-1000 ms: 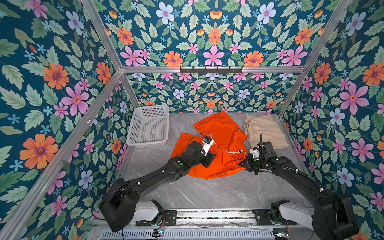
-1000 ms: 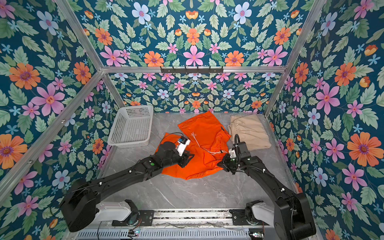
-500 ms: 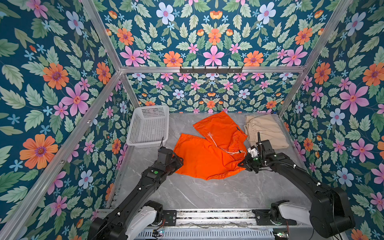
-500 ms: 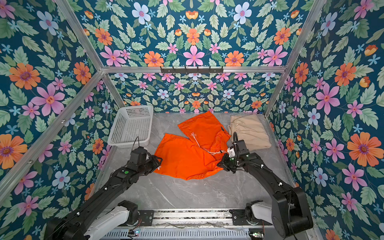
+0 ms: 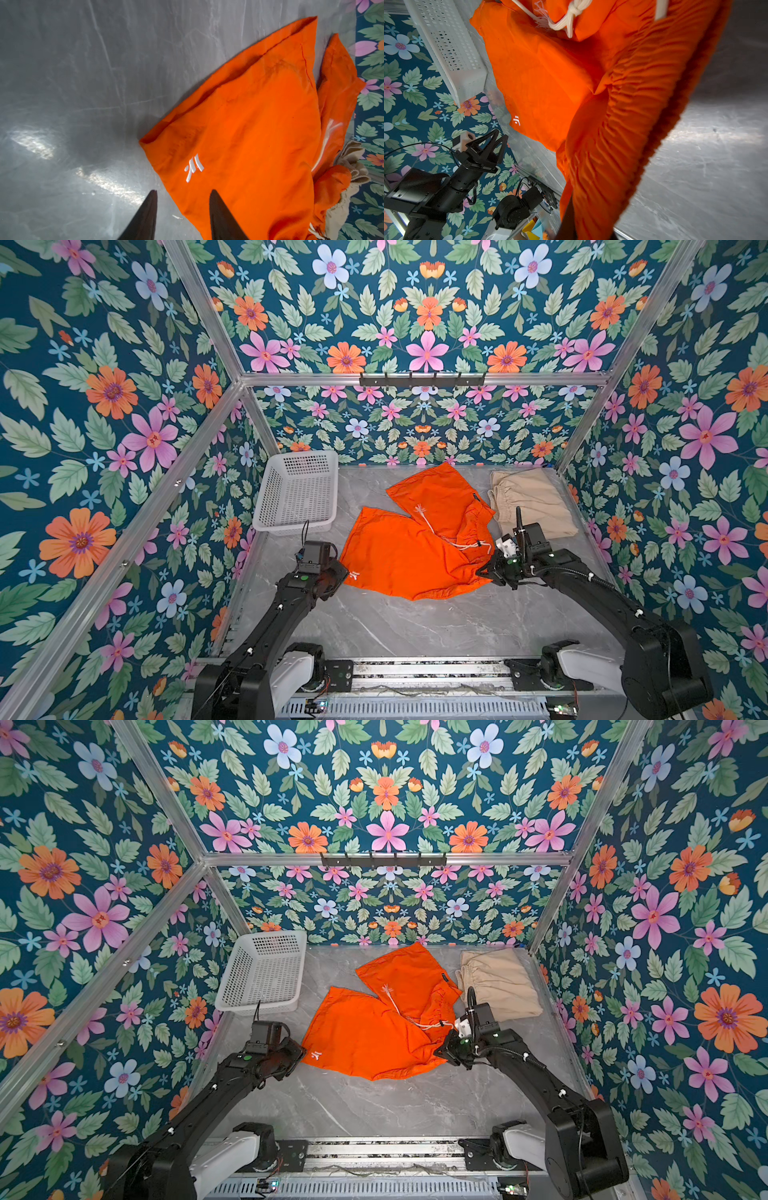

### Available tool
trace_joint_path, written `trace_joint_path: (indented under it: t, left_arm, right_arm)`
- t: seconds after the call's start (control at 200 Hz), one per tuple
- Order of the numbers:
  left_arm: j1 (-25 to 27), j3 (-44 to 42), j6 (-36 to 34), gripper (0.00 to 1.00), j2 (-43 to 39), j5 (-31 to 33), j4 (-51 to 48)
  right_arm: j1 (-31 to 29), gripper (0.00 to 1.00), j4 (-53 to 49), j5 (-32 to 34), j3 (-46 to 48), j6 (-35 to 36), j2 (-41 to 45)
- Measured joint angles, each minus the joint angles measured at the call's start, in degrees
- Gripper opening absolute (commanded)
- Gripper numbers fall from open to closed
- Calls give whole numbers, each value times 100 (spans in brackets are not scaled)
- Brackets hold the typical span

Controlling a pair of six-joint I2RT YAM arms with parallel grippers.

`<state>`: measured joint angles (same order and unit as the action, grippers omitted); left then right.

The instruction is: Fold and stack the shorts

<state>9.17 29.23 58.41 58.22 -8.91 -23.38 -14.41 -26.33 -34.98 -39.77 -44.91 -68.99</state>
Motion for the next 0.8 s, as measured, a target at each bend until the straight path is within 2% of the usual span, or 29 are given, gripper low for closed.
trace_joint_path:
  t: [0.405, 0.8]
  left_arm:
    - [-540, -376, 59, 35, 229, -186, 273]
    - [-629, -299, 140, 36, 833, -361, 894]
  right_arm:
    - [0, 5, 105, -24, 55, 0, -39]
    - [0, 5, 221, -66, 149, -4, -39]
